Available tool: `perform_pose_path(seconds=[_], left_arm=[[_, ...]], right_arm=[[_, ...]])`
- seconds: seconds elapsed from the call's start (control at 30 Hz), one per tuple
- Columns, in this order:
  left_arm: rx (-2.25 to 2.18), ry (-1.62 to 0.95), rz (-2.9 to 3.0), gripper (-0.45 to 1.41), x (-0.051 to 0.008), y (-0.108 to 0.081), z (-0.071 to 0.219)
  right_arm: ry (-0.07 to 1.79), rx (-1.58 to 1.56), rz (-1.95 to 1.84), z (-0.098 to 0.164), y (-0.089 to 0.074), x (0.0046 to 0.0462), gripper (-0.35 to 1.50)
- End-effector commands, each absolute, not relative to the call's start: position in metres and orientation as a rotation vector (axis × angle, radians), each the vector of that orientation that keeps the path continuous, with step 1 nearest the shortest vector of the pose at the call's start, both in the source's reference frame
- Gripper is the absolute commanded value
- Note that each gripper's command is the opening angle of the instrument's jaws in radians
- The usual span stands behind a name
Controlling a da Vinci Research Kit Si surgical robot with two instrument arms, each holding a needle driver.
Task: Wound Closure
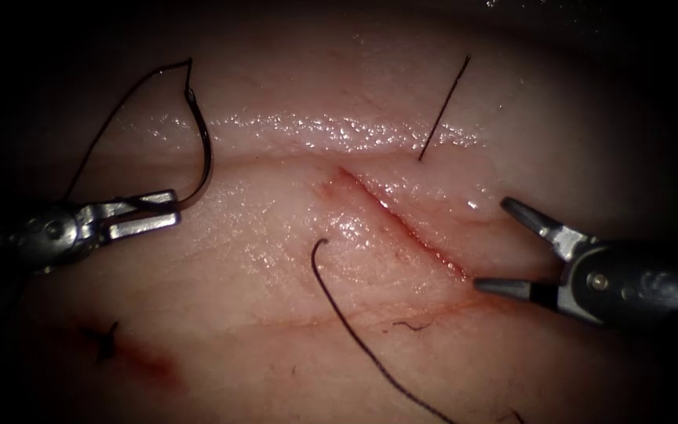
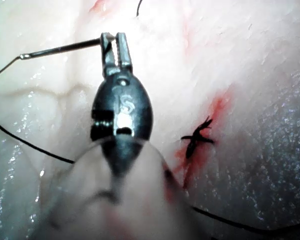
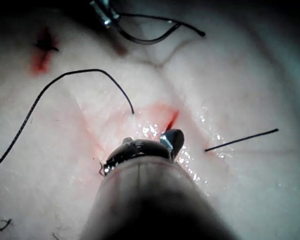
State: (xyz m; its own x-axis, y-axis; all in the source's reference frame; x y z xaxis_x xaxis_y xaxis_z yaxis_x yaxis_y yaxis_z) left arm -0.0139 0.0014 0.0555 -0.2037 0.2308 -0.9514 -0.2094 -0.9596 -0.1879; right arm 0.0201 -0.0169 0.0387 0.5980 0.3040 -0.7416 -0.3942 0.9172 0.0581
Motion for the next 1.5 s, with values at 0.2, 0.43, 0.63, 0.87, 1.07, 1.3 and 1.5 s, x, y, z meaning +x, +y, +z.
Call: perform_pose_path(seconds=[0.2, 0.43, 0.63, 0.87, 1.07, 1.3, 1.5], left_arm=[[-1.775, -0.028, 2.239, -0.45, -0.0143, 0.001, 0.056], [-1.776, -0.028, 2.239, -0.45, -0.0143, 0.001, 0.056], [-1.777, -0.029, 2.239, -0.45, -0.0142, 0.001, 0.056], [-1.777, -0.029, 2.239, -0.45, -0.0143, 0.001, 0.056], [-1.777, -0.029, 2.239, -0.45, -0.0142, 0.001, 0.056], [-1.777, -0.036, 2.241, -0.45, -0.014, 0.001, 0.056], [-1.777, -0.036, 2.241, -0.45, -0.0141, 0.001, 0.056]], right_arm=[[0.973, -0.007, 0.888, 0.044, -0.013, 0.0212, 1.13], [1.089, 0.127, 1.162, 0.049, -0.01, 0.0209, 1.18], [1.228, 0.233, 1.349, 0.055, -0.009, 0.0203, 1.21], [1.24, 0.278, 1.322, 0.055, -0.009, 0.0214, 1.18], [1.246, 0.273, 1.265, 0.055, -0.009, 0.0235, 0.44], [1.224, 0.139, 1.066, 0.054, -0.009, 0.0237, -0.35], [1.265, 0.06, 1.012, 0.051, -0.009, 0.0222, -0.35]])
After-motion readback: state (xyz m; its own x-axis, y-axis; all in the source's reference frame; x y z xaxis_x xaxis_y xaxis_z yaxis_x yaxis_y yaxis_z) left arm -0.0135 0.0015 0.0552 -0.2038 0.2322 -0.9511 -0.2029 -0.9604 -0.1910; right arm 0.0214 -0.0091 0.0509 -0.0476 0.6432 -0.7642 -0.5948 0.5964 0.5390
